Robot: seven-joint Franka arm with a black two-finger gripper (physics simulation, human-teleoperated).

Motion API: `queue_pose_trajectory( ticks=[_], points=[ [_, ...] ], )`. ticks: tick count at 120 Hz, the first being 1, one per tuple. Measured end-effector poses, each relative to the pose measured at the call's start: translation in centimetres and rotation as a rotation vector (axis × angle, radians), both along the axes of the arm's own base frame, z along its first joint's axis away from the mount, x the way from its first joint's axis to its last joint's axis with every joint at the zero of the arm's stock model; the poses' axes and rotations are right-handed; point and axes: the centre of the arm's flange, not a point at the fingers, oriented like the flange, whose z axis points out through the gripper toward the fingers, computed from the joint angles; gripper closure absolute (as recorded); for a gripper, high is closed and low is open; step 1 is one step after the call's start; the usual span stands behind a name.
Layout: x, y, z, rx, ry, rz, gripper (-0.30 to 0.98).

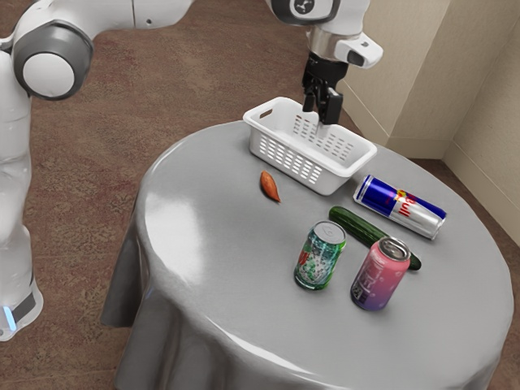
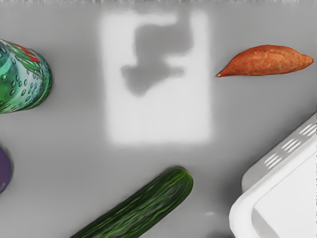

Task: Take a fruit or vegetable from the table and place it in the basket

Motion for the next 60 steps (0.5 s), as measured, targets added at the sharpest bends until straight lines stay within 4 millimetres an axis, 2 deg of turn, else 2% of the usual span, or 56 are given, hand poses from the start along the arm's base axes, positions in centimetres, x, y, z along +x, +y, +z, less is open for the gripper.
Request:
queue_pose_trajectory(
  ticks=[26,36,47,60],
  points=[
    [0.0,1.1,-0.1,-0.018,0.010,0.013,0.00],
    [0.0,1.1,0.9,-0.005,-0.011,-0.039,0.00],
    [1.5,-1.1,-1.1,0.040,0.014,-0.177,0.00],
    [2.6,-0.5,-2.4,0.074,0.020,-0.304,0.00]
  ],
)
